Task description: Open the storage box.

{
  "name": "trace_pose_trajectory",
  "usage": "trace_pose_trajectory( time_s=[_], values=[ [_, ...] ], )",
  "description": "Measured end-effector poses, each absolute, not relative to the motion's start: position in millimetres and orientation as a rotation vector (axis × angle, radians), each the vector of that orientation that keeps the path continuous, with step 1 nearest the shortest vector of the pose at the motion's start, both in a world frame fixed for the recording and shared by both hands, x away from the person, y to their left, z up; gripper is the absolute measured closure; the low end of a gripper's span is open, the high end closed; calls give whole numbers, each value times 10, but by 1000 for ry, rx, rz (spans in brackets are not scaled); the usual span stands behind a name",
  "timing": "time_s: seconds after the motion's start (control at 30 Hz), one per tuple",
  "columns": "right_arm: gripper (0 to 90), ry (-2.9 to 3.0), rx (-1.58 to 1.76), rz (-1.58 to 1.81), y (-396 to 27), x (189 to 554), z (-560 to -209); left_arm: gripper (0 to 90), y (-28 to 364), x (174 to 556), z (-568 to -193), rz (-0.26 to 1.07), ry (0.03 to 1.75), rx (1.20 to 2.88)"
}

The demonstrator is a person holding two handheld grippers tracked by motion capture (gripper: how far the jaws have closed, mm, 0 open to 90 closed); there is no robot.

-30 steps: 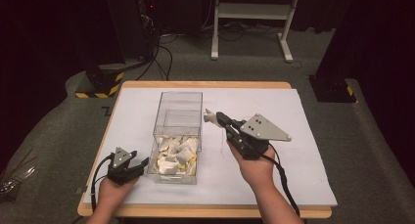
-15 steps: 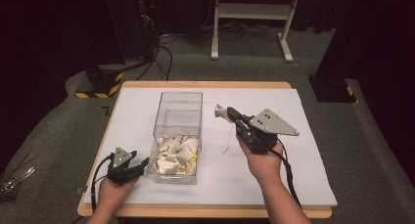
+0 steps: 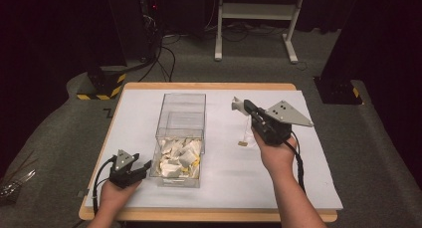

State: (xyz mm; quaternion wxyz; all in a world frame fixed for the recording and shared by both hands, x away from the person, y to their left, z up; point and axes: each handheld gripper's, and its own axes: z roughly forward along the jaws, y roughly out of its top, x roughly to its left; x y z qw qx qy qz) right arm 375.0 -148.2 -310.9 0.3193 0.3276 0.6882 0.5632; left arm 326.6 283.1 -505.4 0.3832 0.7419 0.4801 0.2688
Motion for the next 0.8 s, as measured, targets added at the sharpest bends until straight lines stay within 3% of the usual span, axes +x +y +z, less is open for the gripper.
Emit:
trace_pose_trajectory(
  time_s=[0.8],
  values=[
    [899,1750,907,1400,-1628,4103,-2916,418,2845,3258,-5052,685,1226,1875]
  ],
)
